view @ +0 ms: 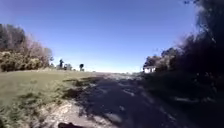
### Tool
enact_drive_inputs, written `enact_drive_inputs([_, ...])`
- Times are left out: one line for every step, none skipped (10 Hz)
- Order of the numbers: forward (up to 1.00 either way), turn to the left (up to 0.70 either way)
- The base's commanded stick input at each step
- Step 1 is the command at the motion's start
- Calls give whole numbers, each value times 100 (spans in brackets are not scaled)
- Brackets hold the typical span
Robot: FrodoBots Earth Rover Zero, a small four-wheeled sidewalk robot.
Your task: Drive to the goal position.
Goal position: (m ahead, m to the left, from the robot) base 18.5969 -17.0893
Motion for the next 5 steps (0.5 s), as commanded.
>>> enact_drive_inputs([50,0])
enact_drive_inputs([50,0])
enact_drive_inputs([50,0])
enact_drive_inputs([50,0])
enact_drive_inputs([50,0])
